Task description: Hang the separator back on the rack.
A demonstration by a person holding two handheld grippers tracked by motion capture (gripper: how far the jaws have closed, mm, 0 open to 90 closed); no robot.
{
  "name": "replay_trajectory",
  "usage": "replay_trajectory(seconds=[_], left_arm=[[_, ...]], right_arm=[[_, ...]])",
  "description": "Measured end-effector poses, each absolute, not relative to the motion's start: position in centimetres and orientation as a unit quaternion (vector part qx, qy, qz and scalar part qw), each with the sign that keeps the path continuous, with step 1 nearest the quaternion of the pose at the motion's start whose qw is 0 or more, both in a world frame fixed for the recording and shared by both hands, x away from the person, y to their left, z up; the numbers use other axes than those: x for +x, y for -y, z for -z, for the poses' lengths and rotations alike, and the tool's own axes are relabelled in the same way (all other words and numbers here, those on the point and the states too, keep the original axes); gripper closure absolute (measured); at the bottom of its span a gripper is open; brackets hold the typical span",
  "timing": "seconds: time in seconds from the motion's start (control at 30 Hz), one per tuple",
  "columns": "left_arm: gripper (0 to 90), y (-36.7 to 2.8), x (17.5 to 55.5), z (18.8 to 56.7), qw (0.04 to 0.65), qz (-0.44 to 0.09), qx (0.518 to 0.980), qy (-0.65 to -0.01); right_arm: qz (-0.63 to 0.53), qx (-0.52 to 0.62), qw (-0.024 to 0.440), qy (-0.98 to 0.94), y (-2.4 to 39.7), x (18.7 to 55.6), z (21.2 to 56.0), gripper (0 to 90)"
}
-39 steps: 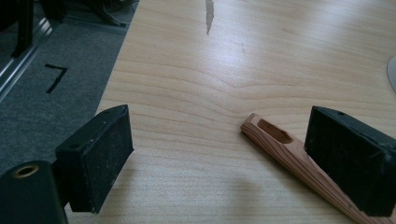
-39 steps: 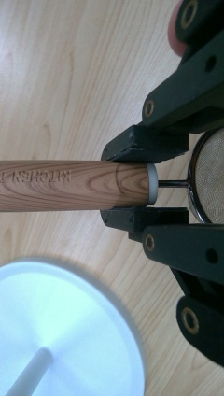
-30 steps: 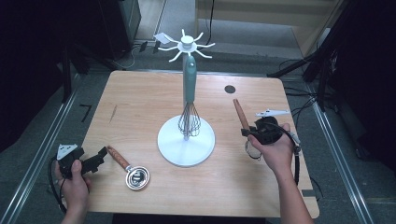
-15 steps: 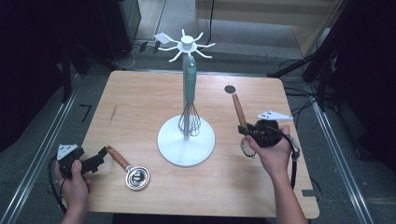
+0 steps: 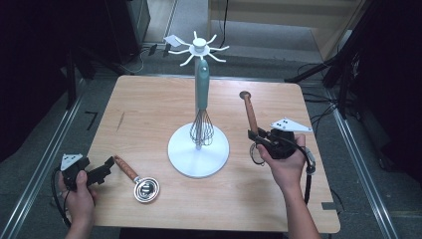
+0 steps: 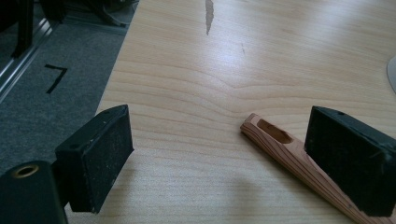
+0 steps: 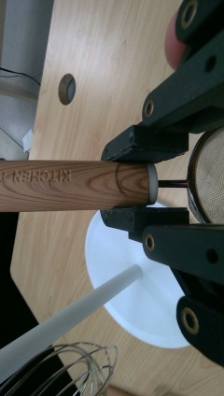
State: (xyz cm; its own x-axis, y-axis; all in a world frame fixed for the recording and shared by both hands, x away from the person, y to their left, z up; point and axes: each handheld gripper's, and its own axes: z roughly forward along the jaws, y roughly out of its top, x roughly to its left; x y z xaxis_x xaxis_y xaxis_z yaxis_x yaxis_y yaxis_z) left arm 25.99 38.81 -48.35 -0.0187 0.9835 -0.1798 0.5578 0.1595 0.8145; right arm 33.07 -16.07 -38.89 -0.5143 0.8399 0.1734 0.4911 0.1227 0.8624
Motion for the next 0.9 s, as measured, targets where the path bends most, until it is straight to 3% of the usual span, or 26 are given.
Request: replay_trajectory(seconds=[0.9], left_arm=[[8.0, -38.8, 26.0, 48.4, 0.384, -0.277, 0.586, -0.657]], right_arm=[[-0.553, 0.411, 0.199, -0.697, 14.4, 31.6, 36.0, 71.4]])
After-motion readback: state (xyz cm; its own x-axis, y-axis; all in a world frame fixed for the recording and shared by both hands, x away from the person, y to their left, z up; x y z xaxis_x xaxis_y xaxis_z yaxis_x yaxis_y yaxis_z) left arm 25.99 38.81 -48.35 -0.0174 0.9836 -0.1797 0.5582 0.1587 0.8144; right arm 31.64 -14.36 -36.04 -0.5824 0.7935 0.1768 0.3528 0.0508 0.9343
